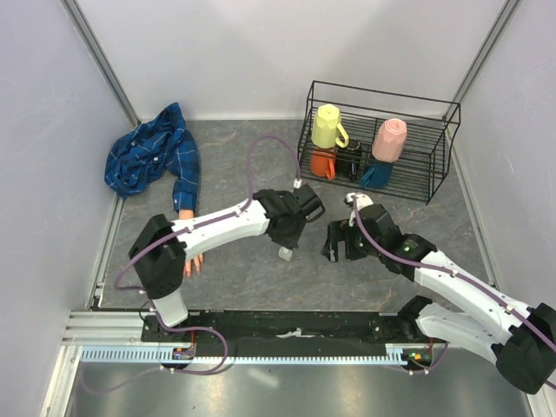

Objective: Paint the nails

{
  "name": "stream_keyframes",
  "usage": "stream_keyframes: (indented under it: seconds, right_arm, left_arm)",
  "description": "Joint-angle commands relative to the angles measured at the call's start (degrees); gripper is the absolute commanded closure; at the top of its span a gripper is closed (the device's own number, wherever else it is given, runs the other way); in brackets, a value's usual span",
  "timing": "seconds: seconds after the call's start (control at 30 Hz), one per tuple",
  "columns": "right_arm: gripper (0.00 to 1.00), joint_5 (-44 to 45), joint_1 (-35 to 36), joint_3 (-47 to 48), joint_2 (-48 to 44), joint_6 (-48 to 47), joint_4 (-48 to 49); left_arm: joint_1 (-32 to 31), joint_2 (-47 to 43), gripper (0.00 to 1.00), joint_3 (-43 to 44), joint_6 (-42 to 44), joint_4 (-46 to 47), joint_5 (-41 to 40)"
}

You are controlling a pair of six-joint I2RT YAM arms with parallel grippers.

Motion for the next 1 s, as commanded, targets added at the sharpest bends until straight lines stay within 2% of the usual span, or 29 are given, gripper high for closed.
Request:
stream_keyframes:
  seconds: [0.0, 0.07, 0.1, 0.2, 0.23, 0.3, 0.5, 0.6, 0.8, 0.97]
  right_arm:
    - [0.02, -5.40, 7.77, -0.06, 0.63, -6.82, 13.59]
    - [0.02, -3.21, 12.35, -0.58, 0.98, -9.71, 18.17]
    - [0.02, -1.90, 16.47, -1.46, 1.07, -10.69, 23.24]
    - [0.06, 0.40, 21.67, -4.88, 0.81, -14.99, 34.92]
    - [0.07, 3.01, 22.48, -6.29, 0.54, -15.96, 38.29]
    - [0.10, 2.69, 23.10, -8.66, 0.80, -19.46, 45.31]
    - [0.20, 5.50, 24.24, -10.51, 4.84, -26.42, 57.18]
    - [0.22, 5.85, 24.24, -9.82, 5.90, -27.13, 60.10]
    - [0.28, -1.33, 24.42, -6.22, 10.38, -27.75, 61.78]
    - [0.30, -3.46, 24.33, -5.51, 12.49, -26.27, 63.19]
  left_arm:
    - [3.06, -7.36, 0.98, 7.70, -3.08, -11.43, 3.61]
    - [5.26, -9.90, 0.98, 9.37, -3.17, -15.29, 6.69]
    - [5.88, -10.78, 0.98, 11.47, -3.08, -16.53, 7.57]
    - [7.55, -12.55, 0.98, 17.00, -3.43, -22.33, 9.77]
    - [7.99, -12.64, 0.98, 18.34, -3.52, -23.91, 9.87]
    - [8.34, -12.64, 0.98, 21.41, -3.87, -27.42, 11.87]
    - [10.36, -13.60, 0.98, 24.85, -6.59, -30.78, 15.05]
    - [11.15, -14.13, 0.98, 25.64, -7.56, -31.40, 15.49]
    - [11.68, -14.40, 0.98, 25.56, -8.27, -31.40, 16.55]
    - [11.68, -14.57, 0.98, 25.12, -7.92, -31.22, 16.55]
